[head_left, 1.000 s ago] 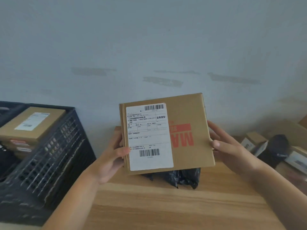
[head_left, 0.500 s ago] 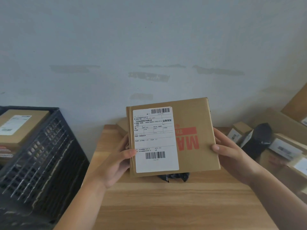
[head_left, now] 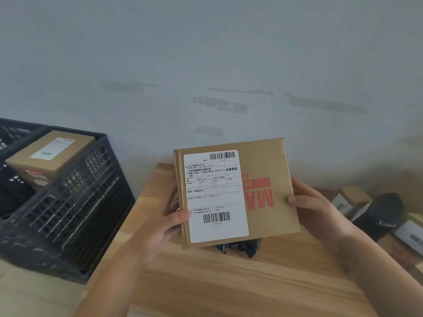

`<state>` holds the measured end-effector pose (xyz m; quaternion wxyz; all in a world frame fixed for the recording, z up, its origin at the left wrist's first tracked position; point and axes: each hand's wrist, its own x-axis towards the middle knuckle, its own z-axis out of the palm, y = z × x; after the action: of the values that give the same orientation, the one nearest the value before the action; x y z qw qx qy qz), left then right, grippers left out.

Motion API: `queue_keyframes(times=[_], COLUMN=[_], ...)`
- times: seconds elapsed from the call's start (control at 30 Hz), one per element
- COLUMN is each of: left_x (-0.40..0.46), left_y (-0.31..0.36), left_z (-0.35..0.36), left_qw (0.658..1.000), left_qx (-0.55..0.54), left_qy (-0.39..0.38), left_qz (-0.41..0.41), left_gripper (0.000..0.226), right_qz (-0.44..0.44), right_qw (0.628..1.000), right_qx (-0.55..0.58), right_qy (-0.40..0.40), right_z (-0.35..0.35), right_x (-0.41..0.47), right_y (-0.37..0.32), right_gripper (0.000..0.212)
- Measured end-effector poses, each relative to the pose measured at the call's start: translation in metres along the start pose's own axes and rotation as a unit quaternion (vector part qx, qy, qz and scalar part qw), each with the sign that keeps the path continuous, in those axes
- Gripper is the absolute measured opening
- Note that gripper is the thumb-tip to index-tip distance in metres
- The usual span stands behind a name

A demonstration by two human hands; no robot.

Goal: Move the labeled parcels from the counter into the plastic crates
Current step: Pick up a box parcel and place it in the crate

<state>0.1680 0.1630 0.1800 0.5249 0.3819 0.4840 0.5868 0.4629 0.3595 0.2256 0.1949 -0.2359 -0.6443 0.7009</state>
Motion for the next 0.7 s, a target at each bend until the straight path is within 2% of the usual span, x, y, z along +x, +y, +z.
queue_keyframes(times=[0.2,0.37,0.43,0.53,0.7], left_x=[-0.028,-0.063,-0.085,-0.127,-0.196], left_y=[-0.014,-0.030,-0.038,-0.051,-0.066], left_z=[0.038,0.068,0.079,0.101,0.143], left_qw=[0.996,0.984,0.970,0.940,0.881], left_qx=[-0.005,0.033,0.047,0.027,-0.001], left_qy=[0.088,0.176,0.237,0.340,0.473], left_qz=[0.010,0.003,0.007,0.000,-0.001], left_gripper=[0.086,0.092,0.097,0.110,0.116], right_qz=[0.025,0.065,0.101,0.107,0.136], right_qw=[0.999,0.994,0.987,0.976,0.947], right_qx=[0.009,0.055,0.067,0.082,0.098], right_qy=[-0.039,-0.073,-0.106,-0.173,-0.274], right_z=[-0.012,-0.005,0.005,0.028,0.080], right_x=[0.011,0.018,0.025,0.035,0.037], right_y=[0.007,0.025,0.032,0.049,0.076], right_gripper=[0.061,0.050,0.049,0.047,0.049])
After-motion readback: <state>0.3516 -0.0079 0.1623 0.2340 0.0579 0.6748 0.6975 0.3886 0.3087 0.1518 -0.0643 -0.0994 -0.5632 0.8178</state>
